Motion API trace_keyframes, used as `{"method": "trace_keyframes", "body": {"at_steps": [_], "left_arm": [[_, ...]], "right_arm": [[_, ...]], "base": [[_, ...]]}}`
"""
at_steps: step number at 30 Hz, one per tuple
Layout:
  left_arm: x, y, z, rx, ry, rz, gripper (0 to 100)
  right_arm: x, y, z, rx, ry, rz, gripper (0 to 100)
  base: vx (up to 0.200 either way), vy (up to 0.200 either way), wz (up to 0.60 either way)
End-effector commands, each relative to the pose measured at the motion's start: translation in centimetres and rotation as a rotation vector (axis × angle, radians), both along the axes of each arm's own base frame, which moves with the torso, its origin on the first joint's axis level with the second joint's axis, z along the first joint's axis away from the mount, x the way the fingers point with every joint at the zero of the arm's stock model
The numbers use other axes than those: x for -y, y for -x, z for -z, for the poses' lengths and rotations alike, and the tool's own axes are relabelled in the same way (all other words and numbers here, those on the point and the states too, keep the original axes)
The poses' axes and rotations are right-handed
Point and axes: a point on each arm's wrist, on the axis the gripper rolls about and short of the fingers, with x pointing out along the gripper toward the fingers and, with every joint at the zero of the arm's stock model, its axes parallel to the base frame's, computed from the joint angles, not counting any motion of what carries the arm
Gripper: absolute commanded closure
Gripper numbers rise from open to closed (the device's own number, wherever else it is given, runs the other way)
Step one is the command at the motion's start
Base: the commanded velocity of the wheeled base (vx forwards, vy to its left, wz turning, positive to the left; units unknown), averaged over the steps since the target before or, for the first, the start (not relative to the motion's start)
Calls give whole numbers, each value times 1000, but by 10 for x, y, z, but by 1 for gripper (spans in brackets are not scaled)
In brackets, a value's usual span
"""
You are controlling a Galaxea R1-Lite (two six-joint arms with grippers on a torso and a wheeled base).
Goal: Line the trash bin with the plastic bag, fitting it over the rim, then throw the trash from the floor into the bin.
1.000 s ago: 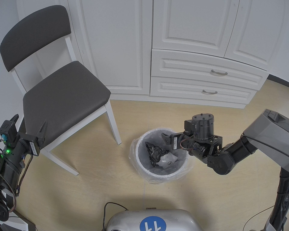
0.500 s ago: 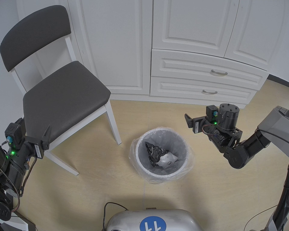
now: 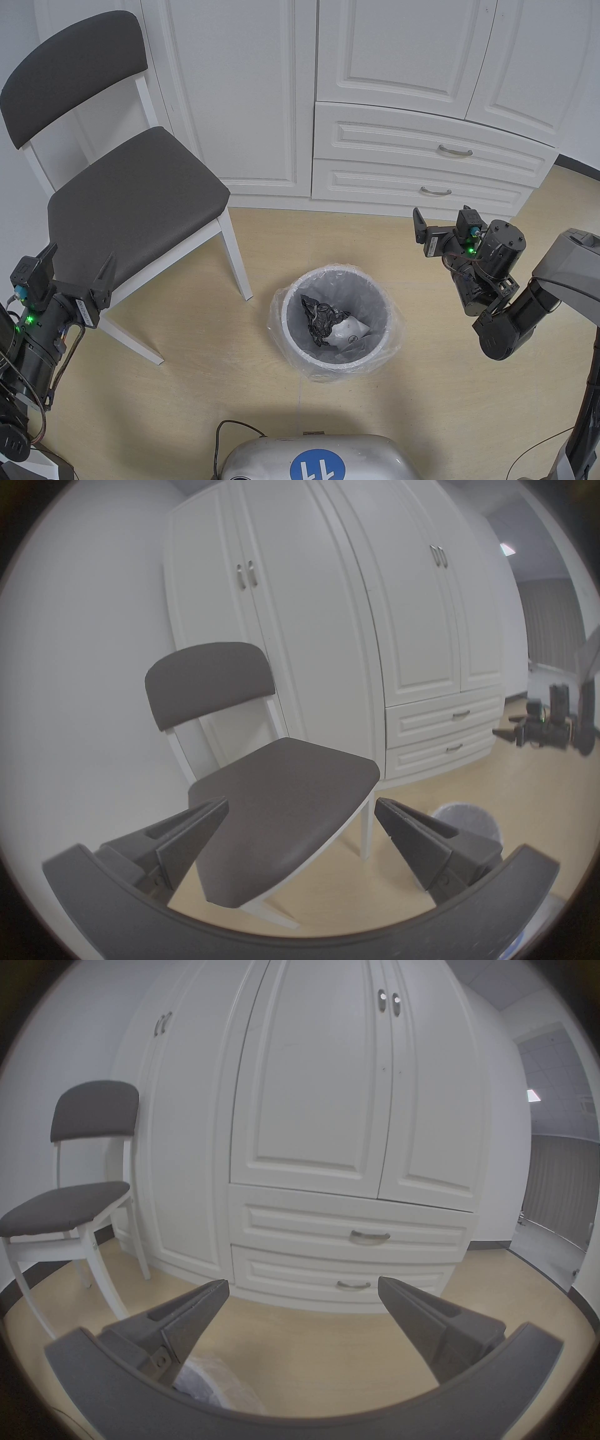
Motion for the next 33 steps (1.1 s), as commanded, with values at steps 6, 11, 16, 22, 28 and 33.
{"method": "trace_keyframes", "body": {"at_steps": [6, 11, 16, 22, 28, 33], "left_arm": [[15, -44, -6, -12, 131, 35, 0], [27, -77, -14, 16, 193, 45, 0], [34, -110, -18, 44, 296, 46, 0], [27, -135, -13, 29, 285, 57, 0], [22, -126, -31, -8, 270, 85, 0], [18, -106, -51, -45, 264, 85, 0]], "right_arm": [[16, 8, 31, -104, -70, 44, 0], [24, 8, 37, -119, -152, 52, 0], [30, 3, 28, -79, -191, 18, 0], [27, -5, 10, -80, -188, -19, 0], [30, 1, -35, -130, -196, -16, 0], [39, 33, -71, -223, -215, -20, 0]], "base": [[0, 0, 0], [0, 0, 0], [0, 0, 0], [0, 0, 0], [0, 0, 0], [0, 0, 0]]}}
